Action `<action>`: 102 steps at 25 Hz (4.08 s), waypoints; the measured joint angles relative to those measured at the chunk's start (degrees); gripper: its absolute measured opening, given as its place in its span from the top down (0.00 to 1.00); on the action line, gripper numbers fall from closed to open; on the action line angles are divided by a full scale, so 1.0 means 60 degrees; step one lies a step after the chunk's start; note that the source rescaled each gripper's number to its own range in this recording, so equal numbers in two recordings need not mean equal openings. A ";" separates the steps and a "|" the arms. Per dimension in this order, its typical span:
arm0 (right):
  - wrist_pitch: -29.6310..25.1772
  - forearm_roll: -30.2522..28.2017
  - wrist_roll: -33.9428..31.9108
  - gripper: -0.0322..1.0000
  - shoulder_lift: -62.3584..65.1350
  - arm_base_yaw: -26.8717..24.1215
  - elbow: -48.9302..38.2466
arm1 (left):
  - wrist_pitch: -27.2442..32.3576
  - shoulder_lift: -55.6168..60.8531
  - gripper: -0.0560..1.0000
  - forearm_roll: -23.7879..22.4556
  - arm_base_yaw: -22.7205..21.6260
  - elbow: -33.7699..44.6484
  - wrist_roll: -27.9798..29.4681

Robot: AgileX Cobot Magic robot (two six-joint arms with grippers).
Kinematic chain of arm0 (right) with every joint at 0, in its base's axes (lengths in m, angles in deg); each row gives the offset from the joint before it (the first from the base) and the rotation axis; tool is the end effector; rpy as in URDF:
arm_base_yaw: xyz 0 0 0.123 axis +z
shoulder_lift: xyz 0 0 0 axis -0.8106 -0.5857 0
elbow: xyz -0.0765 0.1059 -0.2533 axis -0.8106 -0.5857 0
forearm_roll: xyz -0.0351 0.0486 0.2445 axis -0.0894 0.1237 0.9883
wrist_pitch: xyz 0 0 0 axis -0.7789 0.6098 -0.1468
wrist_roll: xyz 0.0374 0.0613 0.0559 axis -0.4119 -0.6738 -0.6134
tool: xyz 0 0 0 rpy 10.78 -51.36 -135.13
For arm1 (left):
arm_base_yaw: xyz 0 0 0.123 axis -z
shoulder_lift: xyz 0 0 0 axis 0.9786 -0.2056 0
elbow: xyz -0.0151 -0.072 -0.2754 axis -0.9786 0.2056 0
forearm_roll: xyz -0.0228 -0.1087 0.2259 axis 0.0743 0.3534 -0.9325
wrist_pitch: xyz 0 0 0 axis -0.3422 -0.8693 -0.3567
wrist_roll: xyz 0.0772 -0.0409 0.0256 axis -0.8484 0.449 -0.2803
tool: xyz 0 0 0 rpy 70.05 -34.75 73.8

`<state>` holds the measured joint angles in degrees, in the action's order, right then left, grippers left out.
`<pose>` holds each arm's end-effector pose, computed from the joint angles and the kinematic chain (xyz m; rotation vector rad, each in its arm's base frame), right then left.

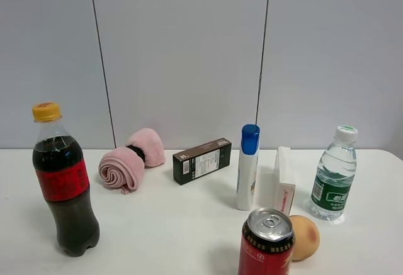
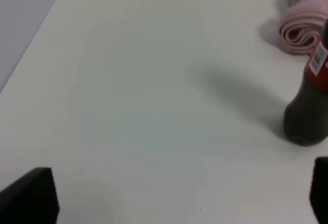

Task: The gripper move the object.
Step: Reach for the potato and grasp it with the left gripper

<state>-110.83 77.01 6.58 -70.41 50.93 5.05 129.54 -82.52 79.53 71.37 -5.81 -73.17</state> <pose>-0.0048 0.0043 0.2746 -0.0232 2.0611 -0.0207 -0.0067 0.0012 0.2801 -0.1600 2.0189 0.0812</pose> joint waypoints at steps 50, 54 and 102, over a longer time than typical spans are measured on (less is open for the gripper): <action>0.0000 0.0003 0.0000 0.00 0.0000 0.0000 0.0000 | -0.0104 -1.1928 0.00 0.2897 0.2112 -1.0733 -0.3082; 0.0000 0.0003 0.0000 0.00 0.0000 0.0000 0.0000 | -0.0179 -1.3075 0.00 0.2739 0.3643 -1.1636 -0.3089; 0.0000 0.0003 0.0000 0.00 0.0000 0.0000 0.0000 | -0.1850 -1.9302 0.00 0.0817 1.1083 -1.2015 -0.1057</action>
<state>-110.83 77.02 6.58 -70.41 50.93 5.05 118.44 -198.33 84.44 137.86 -77.90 -79.51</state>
